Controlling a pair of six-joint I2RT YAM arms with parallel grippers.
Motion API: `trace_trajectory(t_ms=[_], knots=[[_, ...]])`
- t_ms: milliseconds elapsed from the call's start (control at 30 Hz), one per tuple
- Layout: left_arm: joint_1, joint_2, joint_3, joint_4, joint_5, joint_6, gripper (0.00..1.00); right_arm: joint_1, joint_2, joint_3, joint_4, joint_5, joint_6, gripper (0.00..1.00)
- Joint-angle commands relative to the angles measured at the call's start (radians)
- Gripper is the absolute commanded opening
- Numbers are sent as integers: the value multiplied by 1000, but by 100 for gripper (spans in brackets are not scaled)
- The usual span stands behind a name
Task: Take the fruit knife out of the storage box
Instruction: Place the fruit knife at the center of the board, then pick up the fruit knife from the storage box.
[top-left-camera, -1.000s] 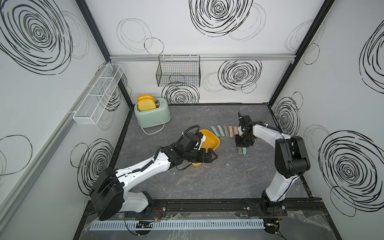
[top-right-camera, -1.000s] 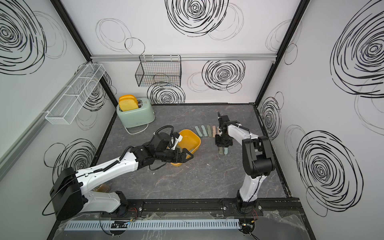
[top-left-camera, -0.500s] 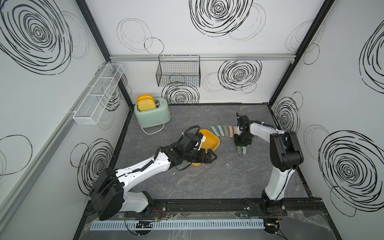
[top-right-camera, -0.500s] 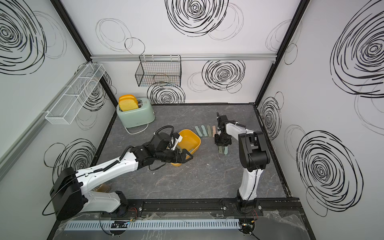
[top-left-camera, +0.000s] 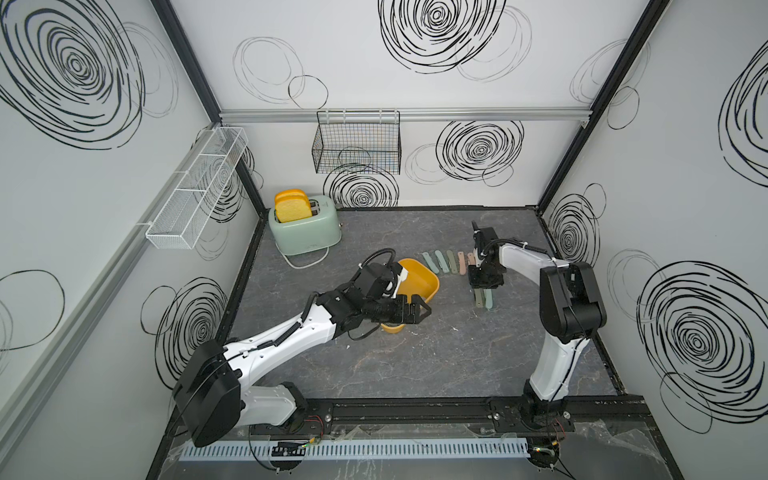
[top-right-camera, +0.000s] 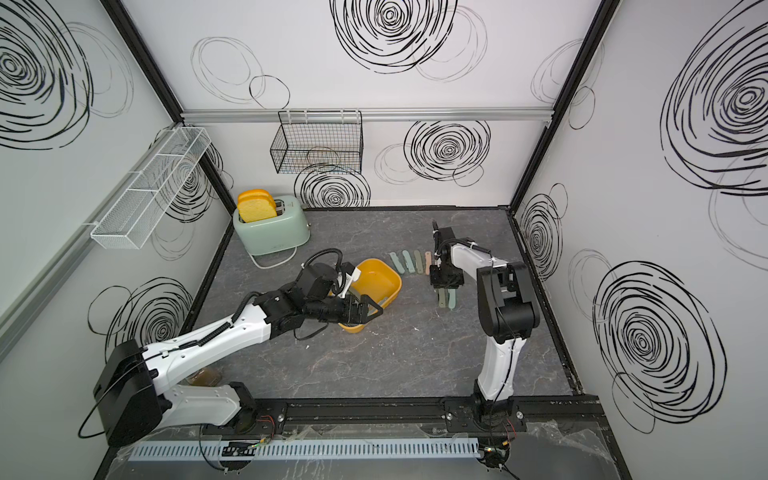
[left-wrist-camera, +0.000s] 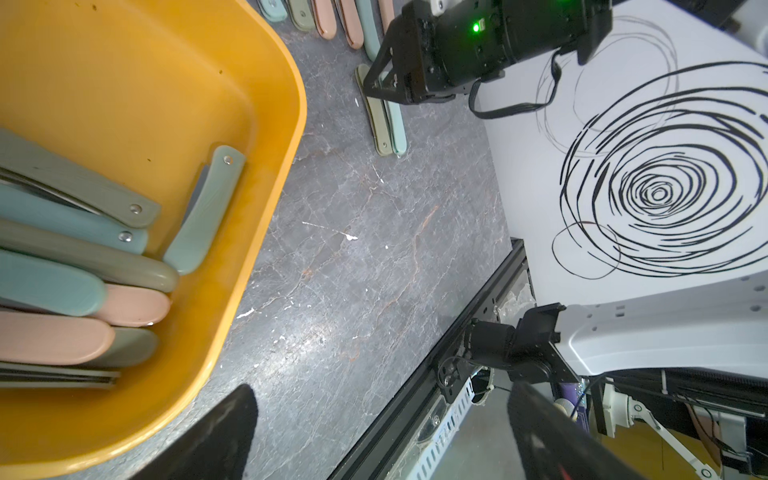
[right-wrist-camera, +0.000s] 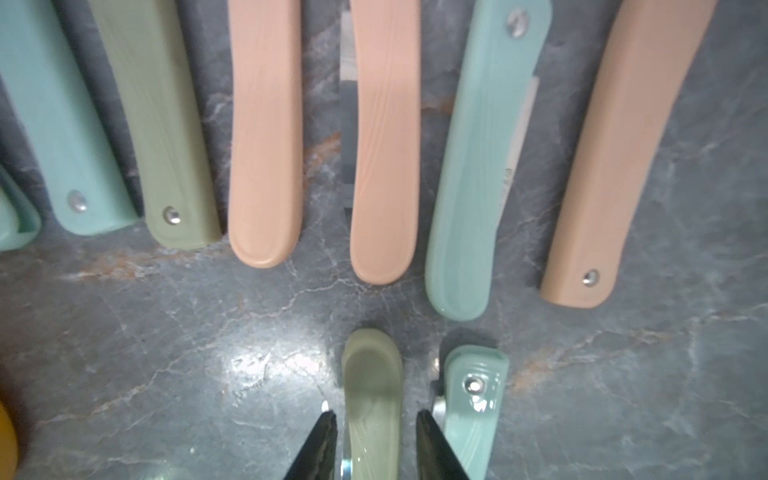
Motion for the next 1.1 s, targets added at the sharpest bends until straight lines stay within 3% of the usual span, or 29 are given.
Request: trace_trajectory(t_ms=[0,300,600,700,1067], knots=[[53,-65,-11,-26,-8,24,98,51,-41,53,-47,25,-2,36],[263,-256,-116,-110,41,41,98,258,-22,151,-41,-8,20,36],[358,-438,-207,-225,48,46,98,459,84,248,-23,-31,23,36],[379,-492,-228,-262,48,43,98,498,124,299,-46,13,21,35],[437,-624,-259,-373,40,38,98,550,231,415,-59,-77,-17,42]])
